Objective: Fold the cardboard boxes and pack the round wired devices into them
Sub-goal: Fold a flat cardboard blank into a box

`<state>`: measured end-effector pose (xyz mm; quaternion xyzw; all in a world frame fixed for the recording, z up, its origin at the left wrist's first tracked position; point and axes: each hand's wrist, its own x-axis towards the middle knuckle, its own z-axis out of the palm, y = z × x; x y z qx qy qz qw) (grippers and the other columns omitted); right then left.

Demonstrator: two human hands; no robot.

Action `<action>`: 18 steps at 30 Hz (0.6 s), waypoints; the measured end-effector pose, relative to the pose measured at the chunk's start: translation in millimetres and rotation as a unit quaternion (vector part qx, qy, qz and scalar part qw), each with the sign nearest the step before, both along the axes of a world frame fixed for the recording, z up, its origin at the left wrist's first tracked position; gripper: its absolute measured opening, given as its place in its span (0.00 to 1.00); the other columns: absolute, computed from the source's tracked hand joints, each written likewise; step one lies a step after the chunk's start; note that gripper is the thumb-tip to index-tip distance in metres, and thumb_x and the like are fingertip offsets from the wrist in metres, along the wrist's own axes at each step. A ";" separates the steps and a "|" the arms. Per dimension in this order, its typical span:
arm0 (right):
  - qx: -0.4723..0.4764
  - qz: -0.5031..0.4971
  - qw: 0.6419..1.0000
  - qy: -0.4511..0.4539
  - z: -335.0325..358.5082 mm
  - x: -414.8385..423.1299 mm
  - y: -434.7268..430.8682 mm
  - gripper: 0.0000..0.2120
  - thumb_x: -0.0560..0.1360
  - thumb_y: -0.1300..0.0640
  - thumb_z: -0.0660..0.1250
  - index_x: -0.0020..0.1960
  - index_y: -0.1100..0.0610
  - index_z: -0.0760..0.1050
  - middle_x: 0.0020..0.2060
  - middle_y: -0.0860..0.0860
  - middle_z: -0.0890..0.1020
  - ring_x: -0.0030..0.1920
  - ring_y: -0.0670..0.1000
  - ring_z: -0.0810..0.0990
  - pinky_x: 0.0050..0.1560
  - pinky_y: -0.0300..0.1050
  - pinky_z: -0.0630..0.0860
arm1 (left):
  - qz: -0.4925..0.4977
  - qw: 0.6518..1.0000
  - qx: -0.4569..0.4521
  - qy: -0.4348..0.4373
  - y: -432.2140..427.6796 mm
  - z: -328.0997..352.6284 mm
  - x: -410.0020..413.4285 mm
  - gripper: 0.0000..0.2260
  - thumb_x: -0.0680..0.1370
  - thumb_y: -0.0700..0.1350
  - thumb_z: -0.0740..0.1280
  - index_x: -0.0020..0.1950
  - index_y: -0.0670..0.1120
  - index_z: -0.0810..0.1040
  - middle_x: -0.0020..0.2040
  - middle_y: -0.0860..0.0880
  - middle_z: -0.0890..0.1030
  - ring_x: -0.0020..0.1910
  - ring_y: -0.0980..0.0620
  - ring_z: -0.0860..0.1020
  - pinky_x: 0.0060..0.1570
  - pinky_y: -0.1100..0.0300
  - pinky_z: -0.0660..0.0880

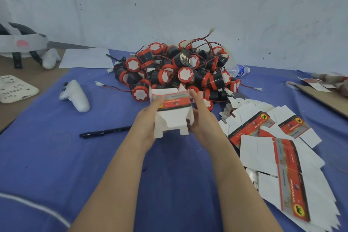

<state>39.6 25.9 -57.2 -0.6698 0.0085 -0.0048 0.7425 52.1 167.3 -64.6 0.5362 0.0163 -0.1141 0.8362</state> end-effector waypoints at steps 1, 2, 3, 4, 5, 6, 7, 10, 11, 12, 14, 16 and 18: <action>0.011 0.013 1.000 -0.003 1.1 -0.7 -0.5 0.16 0.79 0.38 0.55 0.61 0.38 0.74 0.58 0.46 0.81 0.51 0.47 0.82 0.52 0.47 0.78 | -0.002 0.999 -0.043 0.016 2.2 0.4 0.5 0.13 0.78 0.54 0.65 0.54 0.48 0.81 0.49 0.45 0.85 0.46 0.48 0.84 0.46 0.52 0.79; 0.003 0.027 1.000 -0.009 1.4 -0.9 -2.0 0.15 0.80 0.42 0.56 0.63 0.38 0.74 0.60 0.45 0.80 0.53 0.48 0.82 0.52 0.47 0.78 | -0.003 0.996 -0.079 0.030 4.3 0.5 0.7 0.12 0.78 0.55 0.65 0.54 0.49 0.81 0.49 0.46 0.85 0.44 0.49 0.85 0.43 0.54 0.80; -0.012 0.039 0.999 -0.020 1.5 -1.5 -3.5 0.15 0.80 0.47 0.58 0.65 0.38 0.72 0.63 0.44 0.78 0.56 0.48 0.80 0.54 0.48 0.78 | -0.004 0.993 -0.108 0.041 6.1 0.4 0.8 0.12 0.78 0.55 0.65 0.54 0.49 0.81 0.48 0.47 0.86 0.42 0.50 0.85 0.40 0.56 0.80; -0.027 0.053 0.998 -0.036 0.4 -2.0 -5.9 0.18 0.80 0.52 0.59 0.67 0.38 0.71 0.64 0.43 0.76 0.59 0.47 0.79 0.57 0.48 0.77 | -0.005 0.991 -0.128 0.049 7.9 0.3 0.7 0.12 0.77 0.54 0.65 0.54 0.49 0.81 0.48 0.47 0.85 0.41 0.50 0.85 0.38 0.58 0.80; -0.042 0.071 0.995 -0.055 -0.7 -3.5 -7.3 0.21 0.79 0.56 0.60 0.68 0.37 0.69 0.66 0.42 0.74 0.62 0.46 0.77 0.60 0.49 0.76 | -0.007 0.988 -0.144 0.057 9.0 0.3 0.4 0.12 0.77 0.54 0.66 0.54 0.48 0.81 0.47 0.47 0.85 0.41 0.50 0.84 0.37 0.59 0.80; -0.056 0.092 0.992 -0.071 -1.1 -5.6 -7.7 0.24 0.78 0.58 0.61 0.69 0.37 0.67 0.68 0.41 0.72 0.64 0.45 0.75 0.62 0.50 0.75 | -0.008 0.986 -0.156 0.064 9.8 0.4 0.2 0.13 0.77 0.54 0.66 0.54 0.48 0.81 0.47 0.47 0.85 0.40 0.49 0.84 0.36 0.59 0.80; -0.073 0.110 0.988 -0.081 -0.9 -7.4 -7.9 0.27 0.76 0.58 0.63 0.71 0.37 0.65 0.69 0.40 0.70 0.65 0.44 0.74 0.63 0.50 0.75 | -0.010 0.984 -0.165 0.068 10.0 0.5 0.1 0.13 0.77 0.54 0.66 0.54 0.47 0.81 0.47 0.47 0.85 0.40 0.49 0.84 0.36 0.59 0.80; -0.145 0.157 0.971 -0.107 -0.1 -11.5 -6.7 0.37 0.71 0.58 0.64 0.76 0.41 0.55 0.70 0.37 0.66 0.62 0.35 0.74 0.60 0.39 0.76 | -0.005 0.980 -0.183 0.071 10.6 -0.6 0.5 0.13 0.77 0.54 0.65 0.53 0.47 0.81 0.46 0.46 0.85 0.40 0.48 0.84 0.37 0.58 0.80; -0.159 0.173 0.966 -0.108 0.0 -12.4 -6.7 0.38 0.72 0.60 0.64 0.77 0.42 0.53 0.70 0.35 0.65 0.60 0.32 0.73 0.58 0.35 0.75 | 0.001 0.979 -0.190 0.073 11.4 -1.5 1.2 0.13 0.78 0.54 0.65 0.52 0.47 0.81 0.46 0.46 0.85 0.39 0.48 0.85 0.36 0.58 0.80; -0.168 0.185 0.963 -0.104 -0.2 -12.3 -7.5 0.39 0.74 0.63 0.64 0.77 0.42 0.51 0.69 0.34 0.64 0.60 0.31 0.73 0.56 0.32 0.74 | 0.007 0.978 -0.195 0.076 12.4 -2.4 1.8 0.13 0.78 0.54 0.64 0.52 0.47 0.82 0.45 0.47 0.86 0.39 0.48 0.85 0.36 0.58 0.80; -0.190 0.197 0.957 -0.093 0.2 -12.9 -9.6 0.39 0.75 0.68 0.62 0.76 0.41 0.50 0.68 0.30 0.63 0.61 0.30 0.71 0.56 0.30 0.73 | 0.006 0.975 -0.205 0.087 14.7 -3.4 2.2 0.13 0.78 0.54 0.65 0.50 0.47 0.83 0.45 0.48 0.85 0.38 0.49 0.84 0.34 0.60 0.80; -0.220 0.198 0.950 -0.102 1.1 -12.8 -9.5 0.39 0.75 0.71 0.61 0.76 0.42 0.51 0.67 0.28 0.64 0.61 0.30 0.71 0.56 0.28 0.72 | -0.001 0.970 -0.219 0.103 16.5 -4.4 2.8 0.13 0.77 0.54 0.65 0.50 0.46 0.83 0.45 0.48 0.85 0.37 0.49 0.84 0.34 0.60 0.79; -0.236 0.172 0.949 -0.117 1.1 -11.4 -7.1 0.36 0.76 0.68 0.64 0.77 0.44 0.55 0.68 0.33 0.67 0.60 0.36 0.75 0.58 0.33 0.73 | -0.008 0.966 -0.230 0.115 16.9 -5.0 3.4 0.13 0.77 0.53 0.66 0.49 0.45 0.83 0.44 0.47 0.84 0.37 0.49 0.84 0.34 0.60 0.79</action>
